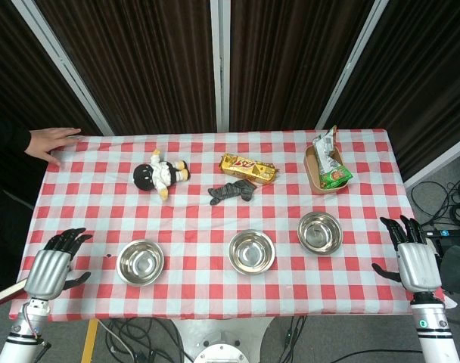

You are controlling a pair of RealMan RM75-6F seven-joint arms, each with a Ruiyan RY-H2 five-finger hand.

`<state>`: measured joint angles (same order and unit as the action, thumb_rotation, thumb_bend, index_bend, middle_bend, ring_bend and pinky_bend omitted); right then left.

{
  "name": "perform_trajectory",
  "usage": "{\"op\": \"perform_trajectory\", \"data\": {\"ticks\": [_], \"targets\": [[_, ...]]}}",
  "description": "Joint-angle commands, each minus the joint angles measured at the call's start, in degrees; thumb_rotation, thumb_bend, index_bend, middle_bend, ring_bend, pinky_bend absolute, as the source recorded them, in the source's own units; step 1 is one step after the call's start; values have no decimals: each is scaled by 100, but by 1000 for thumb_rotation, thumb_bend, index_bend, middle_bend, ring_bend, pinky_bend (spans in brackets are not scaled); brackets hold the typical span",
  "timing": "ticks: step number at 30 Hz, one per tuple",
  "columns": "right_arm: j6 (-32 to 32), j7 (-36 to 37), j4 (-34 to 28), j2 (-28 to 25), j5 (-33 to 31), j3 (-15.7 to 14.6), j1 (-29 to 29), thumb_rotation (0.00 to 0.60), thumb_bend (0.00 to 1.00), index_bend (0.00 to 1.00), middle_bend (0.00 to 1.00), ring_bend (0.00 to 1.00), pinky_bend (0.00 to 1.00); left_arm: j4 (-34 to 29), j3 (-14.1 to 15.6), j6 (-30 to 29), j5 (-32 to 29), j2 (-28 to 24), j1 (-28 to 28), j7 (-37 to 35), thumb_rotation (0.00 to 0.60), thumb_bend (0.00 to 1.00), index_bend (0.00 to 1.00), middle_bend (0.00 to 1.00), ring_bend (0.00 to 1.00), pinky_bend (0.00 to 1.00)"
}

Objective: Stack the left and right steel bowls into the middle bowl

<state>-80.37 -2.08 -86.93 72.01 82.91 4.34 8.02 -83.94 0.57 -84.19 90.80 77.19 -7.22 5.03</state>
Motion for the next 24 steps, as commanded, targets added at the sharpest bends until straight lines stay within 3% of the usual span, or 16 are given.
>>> {"op": "perform_trajectory", "data": {"ticks": [1,24], "targets": [[3,8,-5,-18,7,4,5,600,40,105,160,0,0,-23,-4,-25,-1,-1,9,17,600,145,277,277,184,252],[-15,-152,-63,-47,206,-146,-22,600,40,103,165,17,33,-2,14,-157,-8,-43,107,-53,600,145,277,277,185,252]]}}
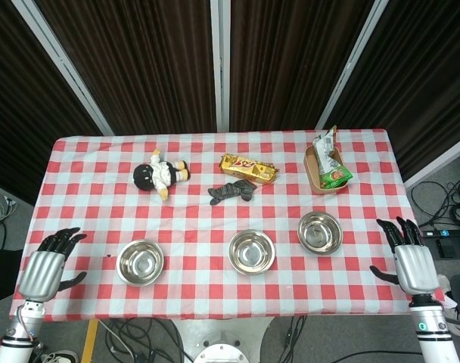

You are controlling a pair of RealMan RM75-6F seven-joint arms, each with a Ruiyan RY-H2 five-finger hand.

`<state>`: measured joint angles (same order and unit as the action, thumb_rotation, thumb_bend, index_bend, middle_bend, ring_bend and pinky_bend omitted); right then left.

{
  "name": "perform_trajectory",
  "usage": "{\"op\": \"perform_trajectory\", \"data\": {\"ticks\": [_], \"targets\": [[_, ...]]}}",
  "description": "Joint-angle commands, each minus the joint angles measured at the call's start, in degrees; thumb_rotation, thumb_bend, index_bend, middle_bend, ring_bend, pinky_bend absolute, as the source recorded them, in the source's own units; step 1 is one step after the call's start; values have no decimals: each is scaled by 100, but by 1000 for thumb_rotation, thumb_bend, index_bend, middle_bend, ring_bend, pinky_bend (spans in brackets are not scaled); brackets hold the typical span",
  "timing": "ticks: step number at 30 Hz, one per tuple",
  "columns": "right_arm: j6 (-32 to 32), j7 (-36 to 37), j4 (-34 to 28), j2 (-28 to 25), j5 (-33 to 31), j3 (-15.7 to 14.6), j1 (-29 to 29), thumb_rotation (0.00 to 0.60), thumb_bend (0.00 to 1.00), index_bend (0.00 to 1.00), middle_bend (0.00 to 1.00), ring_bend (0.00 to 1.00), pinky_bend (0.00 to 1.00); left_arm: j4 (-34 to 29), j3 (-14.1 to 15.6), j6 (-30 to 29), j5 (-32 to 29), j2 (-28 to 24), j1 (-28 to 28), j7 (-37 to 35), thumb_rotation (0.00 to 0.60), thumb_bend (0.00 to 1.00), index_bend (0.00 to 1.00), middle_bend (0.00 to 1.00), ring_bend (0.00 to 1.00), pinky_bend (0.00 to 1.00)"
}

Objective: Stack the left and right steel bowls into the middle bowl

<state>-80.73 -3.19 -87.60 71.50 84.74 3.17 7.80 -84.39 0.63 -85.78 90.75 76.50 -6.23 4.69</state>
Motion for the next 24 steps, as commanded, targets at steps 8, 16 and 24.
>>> {"op": "perform_trajectory", "data": {"ticks": [8,16,24], "targets": [[228,-382,-108,-139,338,-209,138,600,39,168,243,292,353,90,1,-48,8,22,29,-80,600,145,277,277,185,251],[921,-1159,-48,-36,359,-223,566,600,49,288,326,553,575,159,36,-61,-15,52,84,-131,600,145,277,277,184,251],[1621,-1864,155,386,23,-73,1031,600,56,299,343,553,575,270,25,-92,-62,42,130,-263,600,145,277,277,184,251]]}}
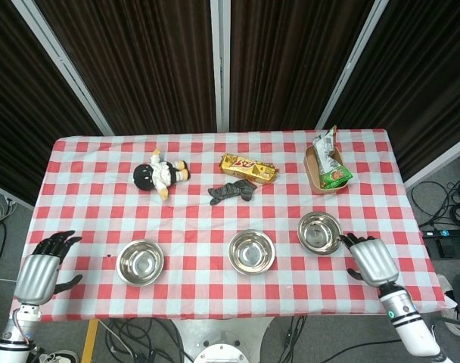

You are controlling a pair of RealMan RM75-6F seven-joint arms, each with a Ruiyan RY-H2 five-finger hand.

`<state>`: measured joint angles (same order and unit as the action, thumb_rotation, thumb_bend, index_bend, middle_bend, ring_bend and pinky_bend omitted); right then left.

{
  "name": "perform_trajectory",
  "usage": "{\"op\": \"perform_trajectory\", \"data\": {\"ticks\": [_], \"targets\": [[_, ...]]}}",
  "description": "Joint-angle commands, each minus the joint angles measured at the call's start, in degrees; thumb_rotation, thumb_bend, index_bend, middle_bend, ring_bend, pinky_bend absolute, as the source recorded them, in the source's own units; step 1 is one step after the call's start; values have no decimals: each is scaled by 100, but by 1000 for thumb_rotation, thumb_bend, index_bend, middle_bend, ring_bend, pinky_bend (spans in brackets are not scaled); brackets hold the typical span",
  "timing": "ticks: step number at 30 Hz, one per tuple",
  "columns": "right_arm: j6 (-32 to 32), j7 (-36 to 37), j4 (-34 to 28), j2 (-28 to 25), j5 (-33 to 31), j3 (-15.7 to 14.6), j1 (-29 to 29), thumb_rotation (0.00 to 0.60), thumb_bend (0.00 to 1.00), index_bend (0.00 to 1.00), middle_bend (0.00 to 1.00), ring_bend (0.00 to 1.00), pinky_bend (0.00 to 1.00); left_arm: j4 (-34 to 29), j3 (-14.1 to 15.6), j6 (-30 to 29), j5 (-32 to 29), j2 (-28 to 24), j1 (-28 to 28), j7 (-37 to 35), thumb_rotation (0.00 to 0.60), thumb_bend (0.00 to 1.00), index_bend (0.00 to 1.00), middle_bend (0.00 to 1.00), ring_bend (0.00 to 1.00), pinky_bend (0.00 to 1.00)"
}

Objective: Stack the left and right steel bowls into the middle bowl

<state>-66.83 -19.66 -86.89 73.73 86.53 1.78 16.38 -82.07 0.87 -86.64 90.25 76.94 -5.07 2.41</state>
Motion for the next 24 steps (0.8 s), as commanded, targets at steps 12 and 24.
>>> {"op": "perform_trajectory", "data": {"ticks": [12,24], "targets": [[773,-861,494,760,-574,179,628,600,89,322,370,553,575,201,-19,5,-32,-16,21,-209,600,145,277,277,184,251],[1002,-1246,731,1177,-1004,259,908,600,176,447,456,603,578,301,-34,52,-82,-33,24,-317,600,145,277,277,184,252]]}}
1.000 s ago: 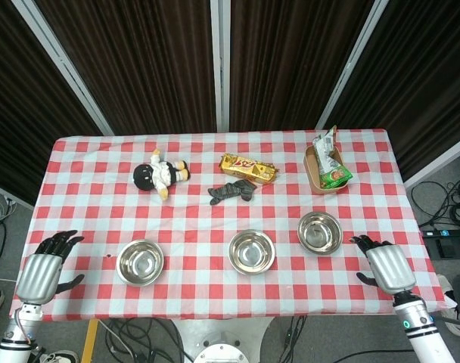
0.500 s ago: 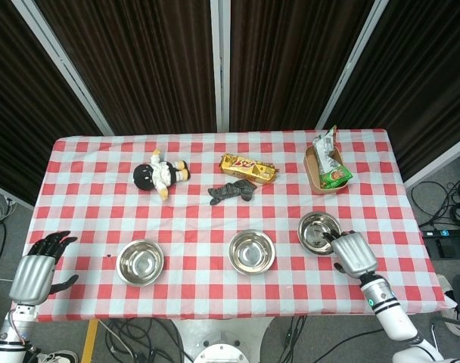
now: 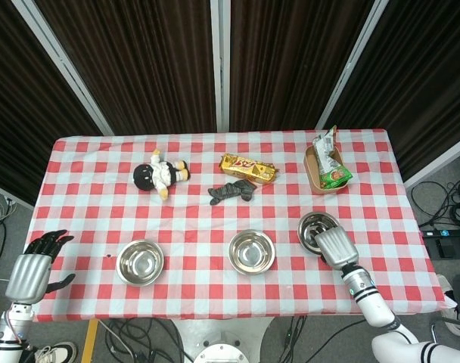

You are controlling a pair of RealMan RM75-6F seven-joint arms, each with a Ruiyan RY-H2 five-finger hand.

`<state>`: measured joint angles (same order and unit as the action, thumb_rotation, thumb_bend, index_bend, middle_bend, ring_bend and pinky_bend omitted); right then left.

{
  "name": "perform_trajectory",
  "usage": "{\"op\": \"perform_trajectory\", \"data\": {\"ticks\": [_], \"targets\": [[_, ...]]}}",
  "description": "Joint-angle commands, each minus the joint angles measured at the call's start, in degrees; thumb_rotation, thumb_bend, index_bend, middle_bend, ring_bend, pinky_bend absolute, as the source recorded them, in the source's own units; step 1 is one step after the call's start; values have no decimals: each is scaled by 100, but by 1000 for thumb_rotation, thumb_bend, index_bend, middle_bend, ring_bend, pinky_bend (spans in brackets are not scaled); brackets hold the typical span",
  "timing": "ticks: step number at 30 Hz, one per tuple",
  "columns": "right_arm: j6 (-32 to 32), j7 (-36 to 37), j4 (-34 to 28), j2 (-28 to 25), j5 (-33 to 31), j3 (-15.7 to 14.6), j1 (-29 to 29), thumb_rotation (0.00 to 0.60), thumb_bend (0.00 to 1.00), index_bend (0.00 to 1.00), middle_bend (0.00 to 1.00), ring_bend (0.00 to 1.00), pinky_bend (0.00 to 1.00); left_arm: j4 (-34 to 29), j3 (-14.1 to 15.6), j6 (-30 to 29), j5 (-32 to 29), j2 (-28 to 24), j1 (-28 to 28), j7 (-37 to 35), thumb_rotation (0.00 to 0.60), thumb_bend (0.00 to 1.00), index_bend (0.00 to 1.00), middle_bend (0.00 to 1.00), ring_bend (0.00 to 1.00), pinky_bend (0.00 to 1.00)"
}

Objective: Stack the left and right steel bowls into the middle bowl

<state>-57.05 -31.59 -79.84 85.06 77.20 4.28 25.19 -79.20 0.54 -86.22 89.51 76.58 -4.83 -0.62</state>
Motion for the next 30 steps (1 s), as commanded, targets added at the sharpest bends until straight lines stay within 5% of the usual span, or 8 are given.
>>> {"op": "perform_trajectory", "data": {"ticks": [1,13,30], "targets": [[55,-89,30,64,-134,12,46,600,193,456,462,610,579,29,1,19,-11,6,-2,-26,600,145,277,277,184,251],[54,-252,47,145,-373,-85,110,600,301,582,543,618,580,92,3,54,-12,23,-12,-88,600,145,277,277,184,251],[-461,-200,-463,-153,-218,-35,106,600,327,608,565,634,580,95,-18,68,-36,30,-19,-115,600,145,277,277,184,251]]}}
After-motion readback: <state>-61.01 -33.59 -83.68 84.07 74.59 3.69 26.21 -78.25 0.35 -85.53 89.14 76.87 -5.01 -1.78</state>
